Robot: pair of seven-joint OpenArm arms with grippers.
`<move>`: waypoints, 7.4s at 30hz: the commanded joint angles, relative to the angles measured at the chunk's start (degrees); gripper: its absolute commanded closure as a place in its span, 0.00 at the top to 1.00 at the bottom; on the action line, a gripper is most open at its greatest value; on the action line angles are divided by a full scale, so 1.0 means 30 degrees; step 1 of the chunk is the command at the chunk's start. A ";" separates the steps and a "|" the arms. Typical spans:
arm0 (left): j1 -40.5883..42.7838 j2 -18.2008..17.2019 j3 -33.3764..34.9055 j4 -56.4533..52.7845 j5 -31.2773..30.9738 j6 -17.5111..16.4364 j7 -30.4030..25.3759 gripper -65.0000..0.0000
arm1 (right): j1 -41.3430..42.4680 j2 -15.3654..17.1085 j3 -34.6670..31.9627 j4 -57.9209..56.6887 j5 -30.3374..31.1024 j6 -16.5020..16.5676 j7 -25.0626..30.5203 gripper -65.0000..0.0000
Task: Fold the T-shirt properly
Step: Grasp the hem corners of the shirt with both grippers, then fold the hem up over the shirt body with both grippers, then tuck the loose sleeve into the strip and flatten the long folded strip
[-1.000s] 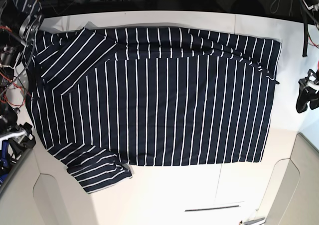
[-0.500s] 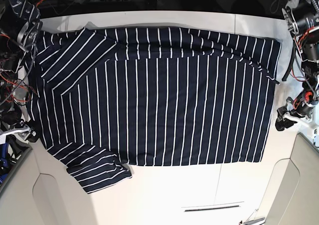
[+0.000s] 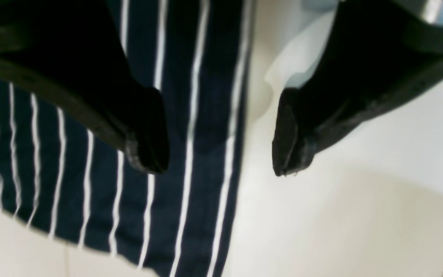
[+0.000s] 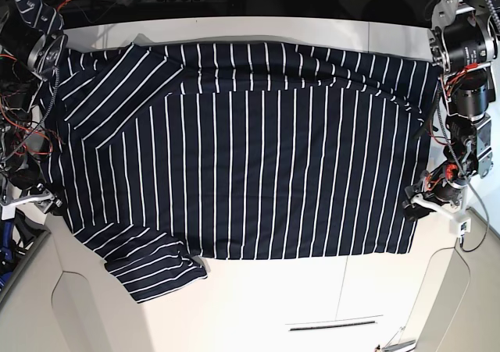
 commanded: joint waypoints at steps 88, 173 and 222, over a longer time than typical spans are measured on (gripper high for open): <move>0.6426 -0.4437 -0.0036 0.9369 -0.9092 -0.4106 1.0280 0.00 | -0.5574 0.4284 -0.1049 0.3599 1.0105 0.2586 -0.7074 0.59; 0.7839 -0.7475 -0.0058 1.1978 -1.9368 -0.4106 1.9183 0.00 | -1.1511 -0.0372 0.1734 1.9329 1.1460 0.2310 -0.9187 0.00; 1.0899 -0.3512 -0.5391 1.1941 -1.3588 -0.4106 1.4746 0.64 | -1.5008 -0.1894 0.3840 1.8768 1.0557 0.2492 -0.7992 0.00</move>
